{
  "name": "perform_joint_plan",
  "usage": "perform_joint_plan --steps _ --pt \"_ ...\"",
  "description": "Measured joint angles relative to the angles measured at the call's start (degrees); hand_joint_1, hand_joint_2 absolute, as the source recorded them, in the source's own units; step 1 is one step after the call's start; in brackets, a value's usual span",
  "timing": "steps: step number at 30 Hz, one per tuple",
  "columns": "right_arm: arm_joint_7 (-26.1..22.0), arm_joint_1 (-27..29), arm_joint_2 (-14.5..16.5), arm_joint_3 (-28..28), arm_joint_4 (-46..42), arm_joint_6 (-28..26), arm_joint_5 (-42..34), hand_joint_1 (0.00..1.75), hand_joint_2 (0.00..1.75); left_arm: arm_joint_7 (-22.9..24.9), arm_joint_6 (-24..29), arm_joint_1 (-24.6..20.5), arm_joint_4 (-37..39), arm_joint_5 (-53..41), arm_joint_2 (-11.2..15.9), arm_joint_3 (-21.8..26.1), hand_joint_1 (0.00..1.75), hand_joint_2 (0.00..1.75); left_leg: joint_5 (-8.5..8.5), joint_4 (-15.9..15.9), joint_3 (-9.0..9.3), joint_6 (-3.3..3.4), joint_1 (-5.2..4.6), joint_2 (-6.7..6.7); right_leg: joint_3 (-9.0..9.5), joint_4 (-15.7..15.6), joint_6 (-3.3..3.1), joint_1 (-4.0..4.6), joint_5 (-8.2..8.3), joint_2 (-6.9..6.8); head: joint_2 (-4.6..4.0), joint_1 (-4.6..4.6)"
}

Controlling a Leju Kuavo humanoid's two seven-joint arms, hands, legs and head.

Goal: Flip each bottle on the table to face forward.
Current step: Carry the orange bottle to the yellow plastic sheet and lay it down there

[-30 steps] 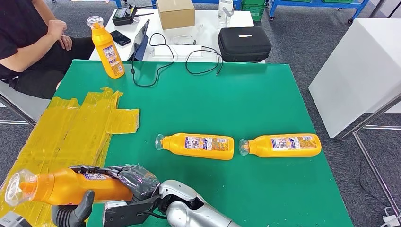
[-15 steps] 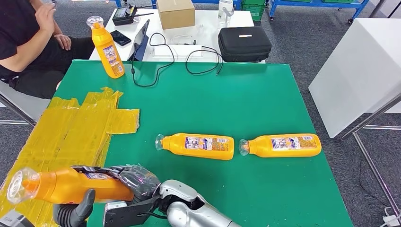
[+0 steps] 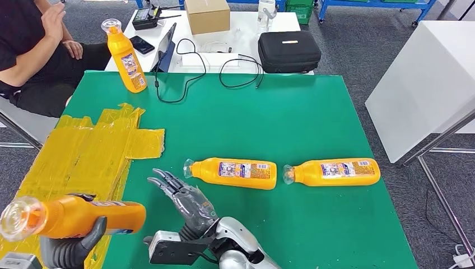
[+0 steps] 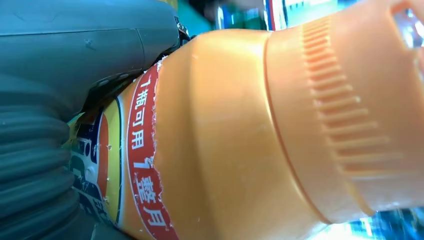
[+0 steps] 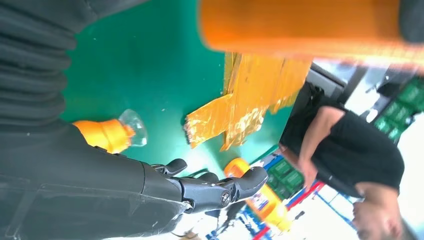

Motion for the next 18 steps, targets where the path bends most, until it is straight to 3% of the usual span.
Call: perform_joint_plan --steps 11,15,18 --pt "-0.07 2.84 -1.12 -3.04 -4.29 0.08 -0.02 0.0 0.0 -0.73 2.09 -0.83 -0.51 -2.28 -0.02 2.75 1.75 1.75 0.01 0.0 0.01 0.0 0.01 0.0 0.0 0.01 -0.01 0.0 0.0 0.0 0.0 0.01" --pt "-0.11 3.4 -1.32 -3.71 -4.97 0.14 -0.06 0.0 0.0 -2.08 7.5 -1.71 -0.55 -8.17 -0.02 3.67 1.75 1.75 0.01 0.0 0.0 0.0 0.0 0.0 0.01 0.0 0.0 0.0 0.0 0.0 0.0 0.01" --pt "-0.1 3.64 -1.44 -4.04 -5.44 0.2 -0.23 0.0 0.0 -0.54 15.94 -2.8 -0.09 -18.97 0.25 3.99 1.75 1.75 0.01 0.0 0.01 0.0 -0.01 -0.01 0.01 0.0 0.0 0.0 0.0 0.0 0.0 0.01"
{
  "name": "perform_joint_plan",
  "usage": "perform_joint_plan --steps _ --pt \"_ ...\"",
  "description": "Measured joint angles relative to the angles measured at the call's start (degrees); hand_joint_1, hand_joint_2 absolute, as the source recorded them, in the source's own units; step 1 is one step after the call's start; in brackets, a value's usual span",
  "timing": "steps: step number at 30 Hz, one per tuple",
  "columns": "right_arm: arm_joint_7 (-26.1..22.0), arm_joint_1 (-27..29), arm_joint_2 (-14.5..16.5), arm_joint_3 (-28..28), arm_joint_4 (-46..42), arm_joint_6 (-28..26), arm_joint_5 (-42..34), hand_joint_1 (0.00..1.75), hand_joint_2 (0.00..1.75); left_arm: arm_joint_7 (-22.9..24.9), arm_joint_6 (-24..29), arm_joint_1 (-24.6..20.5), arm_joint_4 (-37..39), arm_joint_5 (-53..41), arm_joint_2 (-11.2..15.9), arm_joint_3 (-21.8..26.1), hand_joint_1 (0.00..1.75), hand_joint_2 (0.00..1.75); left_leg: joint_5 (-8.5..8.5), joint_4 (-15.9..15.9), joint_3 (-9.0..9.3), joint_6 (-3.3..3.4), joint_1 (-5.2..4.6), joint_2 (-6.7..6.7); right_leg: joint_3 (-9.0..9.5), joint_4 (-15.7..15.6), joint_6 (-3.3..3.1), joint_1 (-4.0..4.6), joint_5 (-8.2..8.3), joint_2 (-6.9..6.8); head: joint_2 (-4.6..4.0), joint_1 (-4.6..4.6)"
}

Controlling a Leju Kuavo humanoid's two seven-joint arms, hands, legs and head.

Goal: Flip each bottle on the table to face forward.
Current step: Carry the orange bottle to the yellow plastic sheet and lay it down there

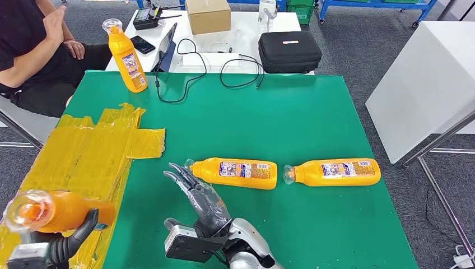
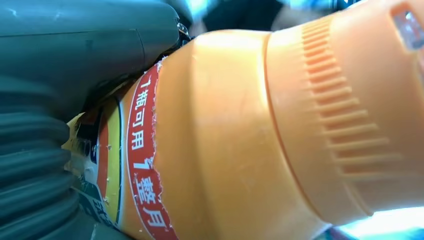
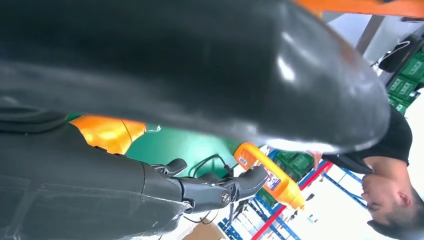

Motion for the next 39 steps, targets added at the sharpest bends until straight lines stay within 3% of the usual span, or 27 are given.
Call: perform_joint_plan --steps 5,8,12,18,25,26,29,30,33,35,39 --pt "-0.04 0.18 -0.26 -0.14 -0.26 0.01 -1.01 0.0 0.0 10.31 18.71 -2.94 7.45 -28.28 3.7 -0.71 1.75 1.75 0.01 0.0 0.02 -0.01 0.01 0.02 -0.01 0.0 0.0 0.01 0.01 0.0 0.0 -0.02" --pt "-0.57 0.28 -0.4 -0.14 -0.22 -0.01 -1.77 0.0 0.0 16.61 24.92 -5.62 16.58 -39.14 7.33 -1.41 1.75 1.75 0.05 0.0 0.02 -0.05 0.03 0.0 0.0 0.03 0.0 0.02 0.0 0.0 0.0 -0.02" --pt "-1.36 0.28 -0.56 -0.14 0.07 -0.14 -2.34 0.0 0.0 21.04 31.64 -8.85 26.84 -49.87 10.86 -2.09 1.75 1.75 0.05 0.0 0.03 -0.06 0.04 0.03 0.02 0.06 -0.01 0.02 0.01 0.01 0.0 -0.02" --pt "-1.79 0.21 -0.88 -0.14 0.79 -0.44 -3.13 0.0 0.0 24.28 33.84 -11.31 34.58 -57.72 13.58 -2.76 1.75 1.75 0.05 0.0 0.07 -0.07 0.04 0.02 0.06 0.07 -0.01 0.02 0.01 0.01 0.0 -0.03" --pt "-1.78 -0.34 -1.01 -0.14 1.62 -1.02 -3.89 0.0 0.0 26.89 34.08 -12.93 41.54 -59.91 15.82 -5.34 1.75 1.75 0.05 0.0 0.17 -0.13 0.02 -0.04 0.11 0.19 -0.04 0.02 -0.02 -0.03 0.0 -0.02" --pt "-1.78 -0.44 -1.02 -0.14 1.76 -1.03 -3.99 0.0 0.0 27.25 34.08 -13.02 41.94 -59.91 16.16 -5.98 1.31 1.75 0.06 0.0 0.18 -0.14 0.01 -0.07 0.13 0.2 -0.05 0.02 -0.04 -0.06 0.0 -0.03" --pt "-1.78 -0.68 -1.02 -0.14 2.12 -1.1 -4.42 0.0 0.0 29.48 34.08 -12.94 42.45 -59.91 17.56 -8.33 0.0 0.44 0.09 -0.01 0.2 -0.19 0.02 -0.12 0.15 0.22 -0.06 0.02 -0.05 -0.12 0.0 -0.04" --pt "-1.79 -0.71 -1.02 -0.13 2.24 -1.14 -4.59 0.0 0.0 30.89 34.08 -12.84 42.48 -59.91 18.3 -9.59 0.0 0.0 0.11 -0.01 0.21 -0.21 0.02 -0.13 0.15 0.24 -0.07 0.03 -0.05 -0.13 0.0 -0.04" --pt "-1.8 -0.81 -1.02 -0.13 2.63 -1.17 -4.94 0.0 0.0 33.02 34.08 -12.61 42.73 -59.54 20.34 -13.58 0.0 0.0 0.17 -0.01 0.21 -0.25 0.03 -0.21 0.16 0.27 -0.07 0.03 -0.05 -0.15 0.0 -0.05" --pt "-1.8 -0.96 -1.03 -0.12 2.9 -1.17 -5.13 0.0 0.0 30.64 34.08 -12.37 42.63 -58.78 20.79 -14.78 0.0 0.0 0.21 -0.01 0.21 -0.26 0.02 -0.26 0.17 0.3 -0.07 0.02 -0.05 -0.19 0.0 -0.05" --pt "-1.56 -1.51 -1.21 -0.12 3.56 -1.59 -4.96 0.0 1.75 24.42 34.06 -11.12 41.08 -56.59 20.7 -15.81 0.0 0.0 0.24 -0.01 0.18 -0.25 -0.01 -0.28 0.15 0.32 -0.07 0.01 -0.04 -0.2 0.0 -0.03"
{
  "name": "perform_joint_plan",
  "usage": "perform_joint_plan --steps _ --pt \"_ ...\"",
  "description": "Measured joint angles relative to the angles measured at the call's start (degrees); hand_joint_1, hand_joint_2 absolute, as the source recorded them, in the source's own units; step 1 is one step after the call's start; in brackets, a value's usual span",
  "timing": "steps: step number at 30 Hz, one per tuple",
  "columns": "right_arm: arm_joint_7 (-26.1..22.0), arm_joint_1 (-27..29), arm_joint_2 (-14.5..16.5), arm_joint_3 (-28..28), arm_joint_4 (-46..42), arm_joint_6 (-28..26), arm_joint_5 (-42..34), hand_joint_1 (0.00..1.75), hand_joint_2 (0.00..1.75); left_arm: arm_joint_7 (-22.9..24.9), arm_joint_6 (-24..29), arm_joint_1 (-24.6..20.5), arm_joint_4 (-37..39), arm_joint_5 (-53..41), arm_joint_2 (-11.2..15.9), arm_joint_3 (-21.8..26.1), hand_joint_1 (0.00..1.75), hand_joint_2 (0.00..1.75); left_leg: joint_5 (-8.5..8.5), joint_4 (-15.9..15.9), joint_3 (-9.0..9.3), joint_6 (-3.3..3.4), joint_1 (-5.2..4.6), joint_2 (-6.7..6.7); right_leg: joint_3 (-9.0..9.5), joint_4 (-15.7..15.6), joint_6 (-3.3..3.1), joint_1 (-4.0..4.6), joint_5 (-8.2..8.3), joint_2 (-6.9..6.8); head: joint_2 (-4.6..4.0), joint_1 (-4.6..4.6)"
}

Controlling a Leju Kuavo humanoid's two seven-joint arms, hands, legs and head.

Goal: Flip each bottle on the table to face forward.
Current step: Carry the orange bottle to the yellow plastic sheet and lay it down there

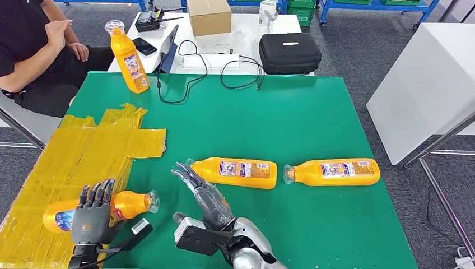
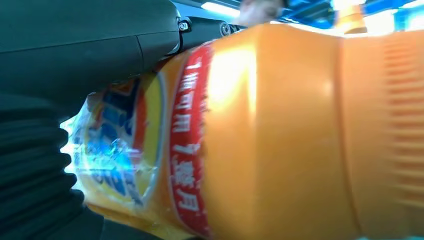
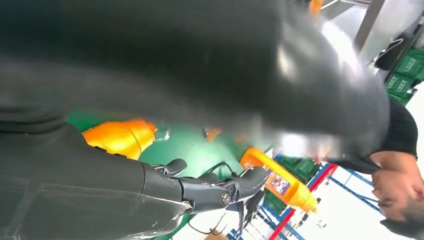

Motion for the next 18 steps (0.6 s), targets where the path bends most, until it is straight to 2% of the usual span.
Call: perform_joint_plan --steps 7,12,16,18 --pt "4.46 -2.99 -0.26 -0.46 3.54 -3.62 5.06 0.0 1.75 -9.81 -0.06 1.82 -2.63 8.37 -1.11 -0.32 0.0 0.0 0.01 0.01 -0.06 0.02 -0.06 0.0 -0.07 -0.01 0.02 -0.05 0.02 0.0 0.0 0.0" --pt "7.31 -5.51 -0.13 -1.53 7.31 -5.24 9.11 0.0 1.75 -13.46 -0.55 2.7 -4.22 15.17 -2.05 -0.62 0.0 0.0 0.01 0.01 -0.08 0.02 -0.04 0.06 -0.11 0.0 0.03 -0.05 0.03 0.01 0.0 0.01" --pt "9.07 -7.31 0.08 -2.66 10.51 -5.52 12.86 0.0 1.75 -16.63 -4.03 2.99 -7.6 25.8 -2.75 -0.94 0.0 0.0 0.01 0.01 -0.12 0.02 -0.02 0.06 -0.14 0.0 0.03 -0.03 0.03 0.01 0.0 0.0" --pt "9.27 -7.84 0.21 -3.14 11.63 -5.38 13.56 0.0 1.75 -17.33 -5.25 2.98 -9.39 28.22 -2.98 -0.93 0.0 0.0 0.01 0.01 -0.13 0.02 -0.02 0.06 -0.15 0.0 0.03 -0.03 0.03 0.01 0.0 -0.01"
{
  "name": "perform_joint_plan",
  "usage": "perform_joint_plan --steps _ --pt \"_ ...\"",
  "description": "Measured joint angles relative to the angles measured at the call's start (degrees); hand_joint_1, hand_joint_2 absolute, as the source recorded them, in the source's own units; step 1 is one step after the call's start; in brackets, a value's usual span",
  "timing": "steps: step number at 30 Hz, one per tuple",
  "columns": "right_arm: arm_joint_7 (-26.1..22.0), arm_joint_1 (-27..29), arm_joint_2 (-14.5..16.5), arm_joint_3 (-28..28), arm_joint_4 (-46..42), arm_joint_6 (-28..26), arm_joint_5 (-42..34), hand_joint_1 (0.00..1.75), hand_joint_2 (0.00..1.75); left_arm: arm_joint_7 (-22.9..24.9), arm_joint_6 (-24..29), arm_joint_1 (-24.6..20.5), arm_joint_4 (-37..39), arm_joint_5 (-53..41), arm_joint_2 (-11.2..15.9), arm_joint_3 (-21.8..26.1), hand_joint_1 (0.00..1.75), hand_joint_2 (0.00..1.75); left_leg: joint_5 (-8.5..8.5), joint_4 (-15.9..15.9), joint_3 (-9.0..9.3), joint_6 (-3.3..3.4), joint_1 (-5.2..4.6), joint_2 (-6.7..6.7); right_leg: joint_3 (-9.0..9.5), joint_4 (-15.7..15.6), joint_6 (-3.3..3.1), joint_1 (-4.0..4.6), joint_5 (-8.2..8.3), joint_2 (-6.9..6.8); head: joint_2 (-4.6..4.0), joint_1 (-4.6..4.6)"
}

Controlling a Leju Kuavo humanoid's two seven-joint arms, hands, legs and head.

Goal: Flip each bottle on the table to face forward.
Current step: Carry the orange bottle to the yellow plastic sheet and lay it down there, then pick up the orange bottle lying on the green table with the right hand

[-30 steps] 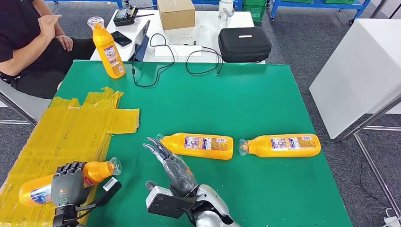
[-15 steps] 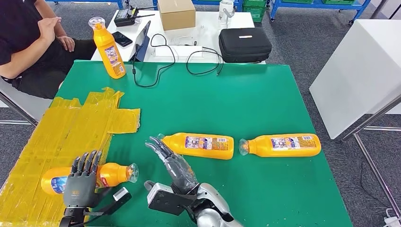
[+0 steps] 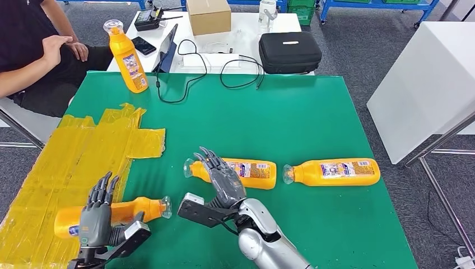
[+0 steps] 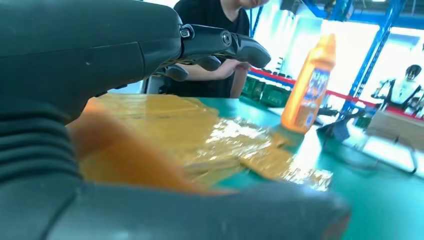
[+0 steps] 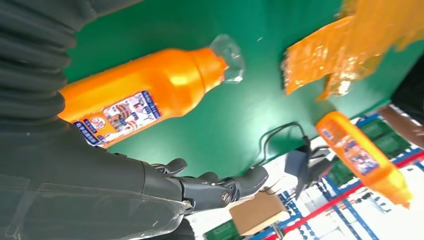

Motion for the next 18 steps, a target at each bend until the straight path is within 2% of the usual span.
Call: perform_joint_plan --steps 5,9,15,18 --pt "0.07 -0.37 0.44 -0.6 1.62 0.32 0.49 0.0 1.75 -0.57 -0.85 0.08 -2.35 1.05 -0.38 0.02 0.0 0.0 0.0 0.0 -0.08 0.0 0.01 0.0 -0.08 0.01 0.0 0.0 0.0 0.0 0.0 0.0" --pt "0.1 -0.41 0.66 -0.71 2.37 0.88 1.68 0.0 1.75 -3.31 -3.57 0.36 -4.42 8.95 -1.07 0.99 0.0 0.0 0.0 0.0 -0.18 0.0 0.01 0.01 -0.17 0.01 0.0 0.0 0.0 0.01 0.0 0.01" --pt "2.07 -0.55 0.96 -0.71 3.47 1.59 5.01 0.0 1.75 -8.19 -14.43 0.57 -10.94 23.96 -3.68 7.01 0.0 0.0 0.0 0.0 -0.22 0.0 0.01 0.0 -0.2 0.01 0.0 0.0 0.0 0.0 0.0 0.0" --pt "3.38 -1.26 0.93 -0.86 4.32 2.26 7.14 0.0 1.75 -10.09 -20.66 0.61 -14.04 28.33 -5.53 10.54 0.0 0.0 0.0 0.0 -0.22 0.0 0.01 0.01 -0.21 0.01 0.0 0.0 0.0 0.01 0.0 0.01"
